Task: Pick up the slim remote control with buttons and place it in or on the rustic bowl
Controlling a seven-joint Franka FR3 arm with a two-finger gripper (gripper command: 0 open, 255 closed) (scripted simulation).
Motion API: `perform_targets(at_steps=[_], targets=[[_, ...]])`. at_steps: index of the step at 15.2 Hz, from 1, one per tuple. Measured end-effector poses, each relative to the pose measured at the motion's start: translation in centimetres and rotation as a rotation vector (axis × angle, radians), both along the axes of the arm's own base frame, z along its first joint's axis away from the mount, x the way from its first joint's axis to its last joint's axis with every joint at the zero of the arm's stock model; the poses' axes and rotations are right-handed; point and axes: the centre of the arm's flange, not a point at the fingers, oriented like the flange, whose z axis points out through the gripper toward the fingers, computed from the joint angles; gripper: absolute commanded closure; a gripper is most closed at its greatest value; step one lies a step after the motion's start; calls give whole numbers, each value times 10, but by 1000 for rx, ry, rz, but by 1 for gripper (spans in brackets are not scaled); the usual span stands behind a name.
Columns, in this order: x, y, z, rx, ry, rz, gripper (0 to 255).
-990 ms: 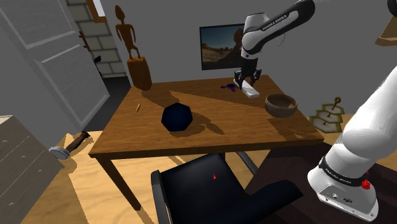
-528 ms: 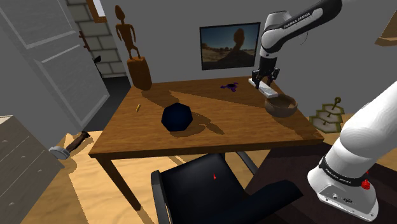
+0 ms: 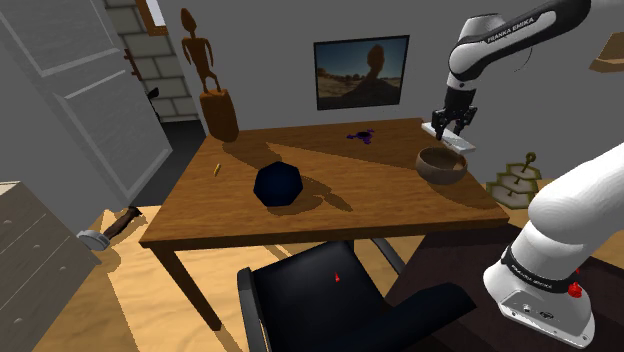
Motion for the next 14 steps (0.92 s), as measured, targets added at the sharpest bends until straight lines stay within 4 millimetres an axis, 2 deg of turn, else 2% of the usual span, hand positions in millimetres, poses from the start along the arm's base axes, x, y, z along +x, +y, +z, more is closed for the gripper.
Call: perform_targets(at_steps=[3, 14], targets=[[-6, -4, -12, 0, 0, 1, 255], [-8, -5, -69, 0, 0, 1, 255]])
